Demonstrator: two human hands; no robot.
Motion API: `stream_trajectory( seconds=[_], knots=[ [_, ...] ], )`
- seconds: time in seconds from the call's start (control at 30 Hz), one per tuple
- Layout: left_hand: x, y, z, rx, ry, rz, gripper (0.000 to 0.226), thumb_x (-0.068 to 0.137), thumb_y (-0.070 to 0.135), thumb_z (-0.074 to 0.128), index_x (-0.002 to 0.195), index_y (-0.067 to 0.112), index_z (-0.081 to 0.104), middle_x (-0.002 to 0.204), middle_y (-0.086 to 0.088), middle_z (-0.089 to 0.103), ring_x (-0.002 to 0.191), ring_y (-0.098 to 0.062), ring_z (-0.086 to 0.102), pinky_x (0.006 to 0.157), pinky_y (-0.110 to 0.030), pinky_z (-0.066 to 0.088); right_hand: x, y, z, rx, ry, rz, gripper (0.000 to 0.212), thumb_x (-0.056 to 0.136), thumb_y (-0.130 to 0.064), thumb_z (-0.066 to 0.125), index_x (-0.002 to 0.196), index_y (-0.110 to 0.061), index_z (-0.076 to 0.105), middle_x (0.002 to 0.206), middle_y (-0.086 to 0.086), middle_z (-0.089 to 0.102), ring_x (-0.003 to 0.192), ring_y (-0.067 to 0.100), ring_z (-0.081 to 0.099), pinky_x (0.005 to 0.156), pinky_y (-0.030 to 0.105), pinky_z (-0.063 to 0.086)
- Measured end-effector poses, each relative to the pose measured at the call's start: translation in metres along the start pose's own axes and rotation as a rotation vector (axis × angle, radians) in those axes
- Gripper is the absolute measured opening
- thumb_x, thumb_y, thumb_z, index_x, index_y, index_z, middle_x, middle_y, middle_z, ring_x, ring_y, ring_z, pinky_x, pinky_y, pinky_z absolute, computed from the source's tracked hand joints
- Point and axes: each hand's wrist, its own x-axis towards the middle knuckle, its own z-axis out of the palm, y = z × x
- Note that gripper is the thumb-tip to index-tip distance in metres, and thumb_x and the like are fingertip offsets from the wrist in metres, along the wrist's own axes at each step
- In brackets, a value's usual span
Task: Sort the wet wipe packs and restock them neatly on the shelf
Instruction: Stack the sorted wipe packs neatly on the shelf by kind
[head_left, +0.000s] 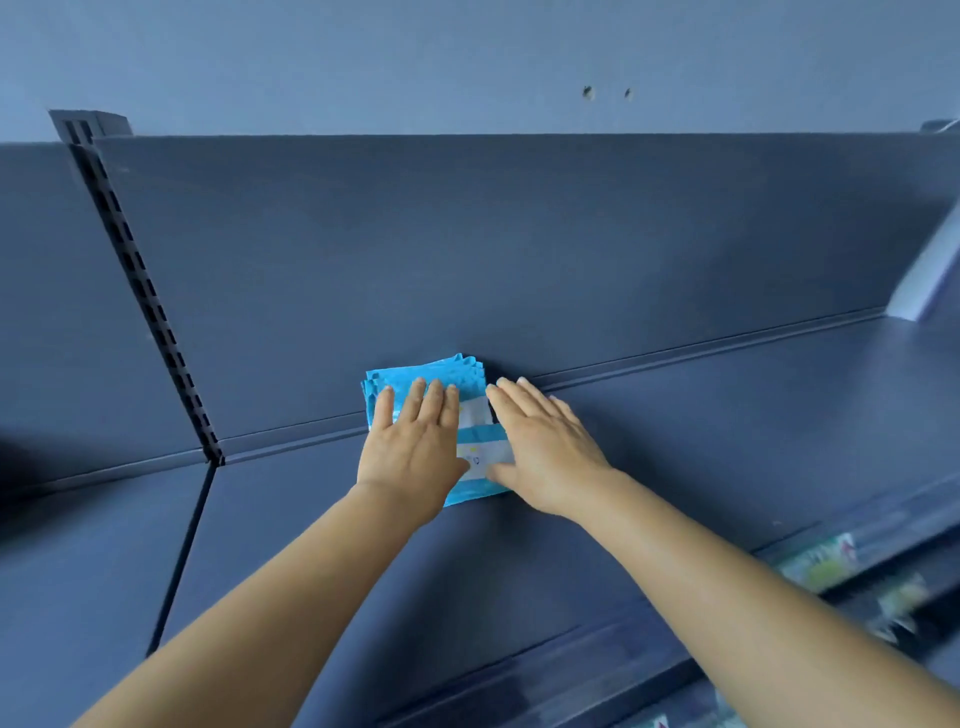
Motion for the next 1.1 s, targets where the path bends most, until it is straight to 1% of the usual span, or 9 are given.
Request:
stream_trajectory(
  seconds=[0.13,0.33,0.47,0.6,0.73,0.83,0.93,1.1],
  knots=[
    [-0.015,0.037,-0.015,-0.139,0.011,0.081,0.074,0.099,0.049,0.030,0.151,0.011,-0.005,0.160,-0.004,0.001,0.148,-0.021,-0.001,0.118,-0.042,0.002,-0.046,0.020,-0.013,-0.003,0.004,0.086,0.079,0.093,-0.042,0.053,0.153,-0.018,0.006,0.161,-0.004,0.001,0.148,0.014,-0.004,0.119,0.031,0.004],
    [-0.044,0.105,-0.039,-0.313,0.092,0.267,0.070,0.097,0.048,0.036,0.151,0.013,0.008,0.157,-0.001,0.019,0.145,-0.019,0.014,0.116,-0.033,0.014,-0.132,0.057,-0.036,-0.011,0.029,0.250,0.075,0.095,-0.043,0.049,0.152,-0.021,0.007,0.160,-0.005,0.003,0.148,0.014,-0.002,0.118,0.031,0.005],
    [-0.072,0.160,-0.057,-0.415,0.109,0.398,0.066,0.098,0.046,0.035,0.151,0.015,0.010,0.156,0.001,0.021,0.145,-0.018,0.016,0.115,-0.030,0.014,-0.200,0.083,-0.046,-0.025,0.040,0.366,0.074,0.095,-0.045,0.047,0.152,-0.022,0.007,0.160,-0.006,0.004,0.147,0.013,0.001,0.120,0.032,0.007],
    [-0.106,0.219,-0.070,-0.472,0.114,0.486,0.065,0.097,0.048,0.036,0.150,0.018,0.014,0.154,0.003,0.026,0.143,-0.015,0.020,0.114,-0.028,0.015,-0.277,0.105,-0.052,-0.031,0.044,0.466,0.074,0.095,-0.044,0.047,0.153,-0.021,0.007,0.159,-0.007,0.005,0.147,0.012,0.002,0.118,0.031,0.003],
    [-0.150,0.282,-0.081,-0.508,0.075,0.555,0.066,0.097,0.048,0.038,0.150,0.018,0.015,0.154,0.003,0.025,0.142,-0.015,0.022,0.115,-0.030,0.016,-0.360,0.129,-0.052,-0.036,0.015,0.574,0.074,0.094,-0.046,0.047,0.152,-0.021,0.008,0.160,-0.005,0.004,0.147,0.015,0.003,0.120,0.033,0.006],
    [-0.189,0.331,-0.090,-0.537,0.039,0.615,0.063,0.096,0.048,0.038,0.149,0.019,0.018,0.152,0.004,0.029,0.139,-0.015,0.027,0.113,-0.028,0.019,-0.425,0.141,-0.056,-0.046,0.005,0.639,0.072,0.094,-0.045,0.048,0.151,-0.020,0.012,0.158,-0.004,0.010,0.145,0.016,0.009,0.119,0.031,0.008],
    [-0.230,0.382,-0.099,-0.563,-0.015,0.680,0.064,0.096,0.046,0.040,0.149,0.019,0.017,0.152,0.003,0.028,0.139,-0.016,0.026,0.113,-0.028,0.018,-0.493,0.153,-0.059,-0.055,-0.007,0.716,0.071,0.094,-0.043,0.049,0.150,-0.019,0.015,0.157,-0.003,0.014,0.144,0.016,0.012,0.117,0.030,0.008],
    [-0.289,0.460,-0.109,-0.614,-0.111,0.766,0.065,0.096,0.046,0.041,0.150,0.021,0.015,0.154,0.004,0.026,0.141,-0.016,0.024,0.116,-0.031,0.018,-0.595,0.174,-0.054,-0.024,0.001,0.876,0.072,0.092,-0.045,0.050,0.150,-0.019,0.017,0.156,-0.003,0.018,0.143,0.019,0.015,0.117,0.033,0.011]
  ],
)
